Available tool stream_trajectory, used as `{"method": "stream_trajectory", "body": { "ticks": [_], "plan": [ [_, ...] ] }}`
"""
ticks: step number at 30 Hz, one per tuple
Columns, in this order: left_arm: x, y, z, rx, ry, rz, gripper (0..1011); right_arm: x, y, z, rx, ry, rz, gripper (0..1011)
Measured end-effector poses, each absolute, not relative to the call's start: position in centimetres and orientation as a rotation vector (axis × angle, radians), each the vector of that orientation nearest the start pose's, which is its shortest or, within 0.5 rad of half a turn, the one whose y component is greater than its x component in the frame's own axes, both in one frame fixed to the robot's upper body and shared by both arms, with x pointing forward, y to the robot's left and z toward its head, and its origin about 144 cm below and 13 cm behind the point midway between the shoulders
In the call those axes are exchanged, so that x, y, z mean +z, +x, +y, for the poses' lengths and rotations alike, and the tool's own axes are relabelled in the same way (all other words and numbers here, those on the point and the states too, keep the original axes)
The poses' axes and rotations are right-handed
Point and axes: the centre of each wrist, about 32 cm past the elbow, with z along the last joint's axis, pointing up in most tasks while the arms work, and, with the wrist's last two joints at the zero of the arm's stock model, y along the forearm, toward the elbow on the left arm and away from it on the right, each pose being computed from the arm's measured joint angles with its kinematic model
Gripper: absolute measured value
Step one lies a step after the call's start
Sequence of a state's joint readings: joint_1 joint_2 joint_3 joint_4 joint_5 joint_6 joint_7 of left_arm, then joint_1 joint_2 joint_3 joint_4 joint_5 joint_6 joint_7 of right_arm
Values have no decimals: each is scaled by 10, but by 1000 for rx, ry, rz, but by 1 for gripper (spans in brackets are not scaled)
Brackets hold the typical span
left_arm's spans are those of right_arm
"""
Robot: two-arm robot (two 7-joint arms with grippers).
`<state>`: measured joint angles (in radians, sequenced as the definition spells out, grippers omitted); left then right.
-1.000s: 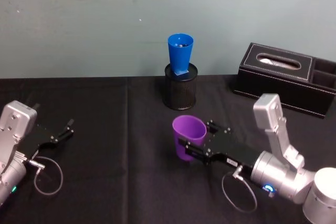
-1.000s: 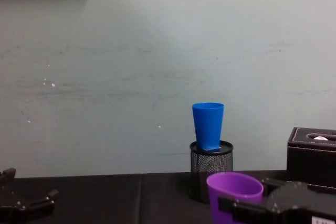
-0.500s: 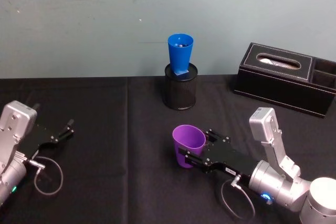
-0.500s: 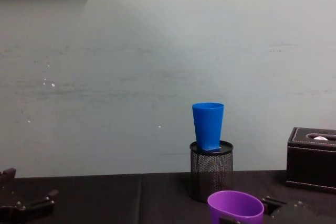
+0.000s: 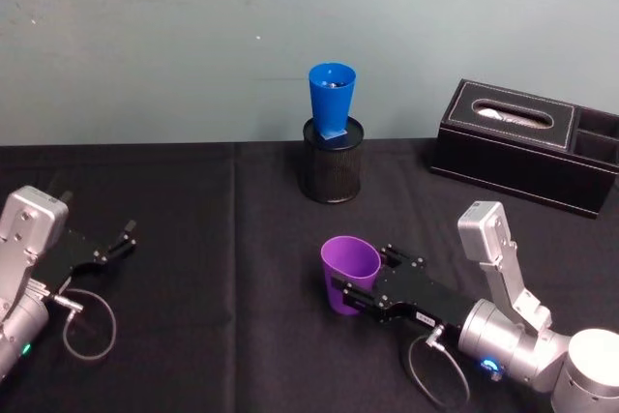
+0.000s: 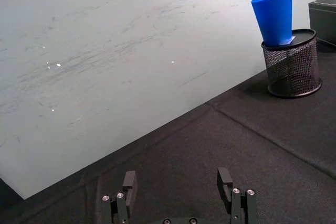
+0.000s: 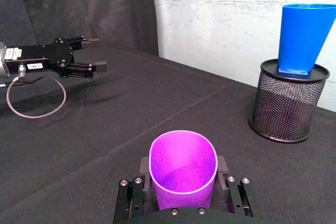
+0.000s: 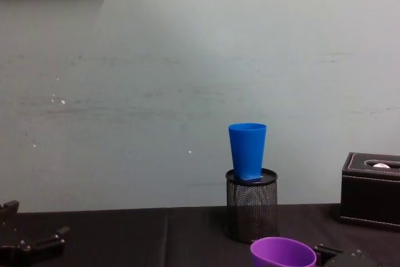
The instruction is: Pick up one cup with a gripper and tap it against the other cup.
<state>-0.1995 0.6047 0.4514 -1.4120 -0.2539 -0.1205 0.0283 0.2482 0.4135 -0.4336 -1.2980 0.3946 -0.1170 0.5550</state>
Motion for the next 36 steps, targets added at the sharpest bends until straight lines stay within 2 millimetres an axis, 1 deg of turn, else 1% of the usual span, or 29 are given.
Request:
{"method": "stream_trajectory", "body": {
  "ticks": [22, 25, 27, 29, 30, 32, 34, 36],
  "plan": [
    [1140, 489, 310, 1248, 304, -285, 1000, 1119, 507, -261, -731, -118, 2, 715],
    [1140, 489, 310, 1248, 304, -285, 1000, 1119, 506, -261, -730, -121, 4, 760],
    [1140, 489, 310, 1248, 304, -285, 1000, 1119, 506, -261, -730, -123, 6, 824],
    [1140, 489, 310, 1248, 304, -285, 1000, 1119, 506, -261, -730, -123, 6, 862],
    [1140, 489, 310, 1248, 304, -285, 1000, 1119, 506, -261, -730, -123, 6, 915],
    [1140, 489, 310, 1248, 304, -285, 1000, 1119, 506, -261, -730, -123, 6, 938],
    [1140, 489, 310, 1248, 305, -285, 1000, 1119, 506, -261, -730, -122, 5, 999],
    [1140, 489, 310, 1248, 304, -285, 1000, 1119, 506, -261, -730, -122, 5, 1003]
  ]
}}
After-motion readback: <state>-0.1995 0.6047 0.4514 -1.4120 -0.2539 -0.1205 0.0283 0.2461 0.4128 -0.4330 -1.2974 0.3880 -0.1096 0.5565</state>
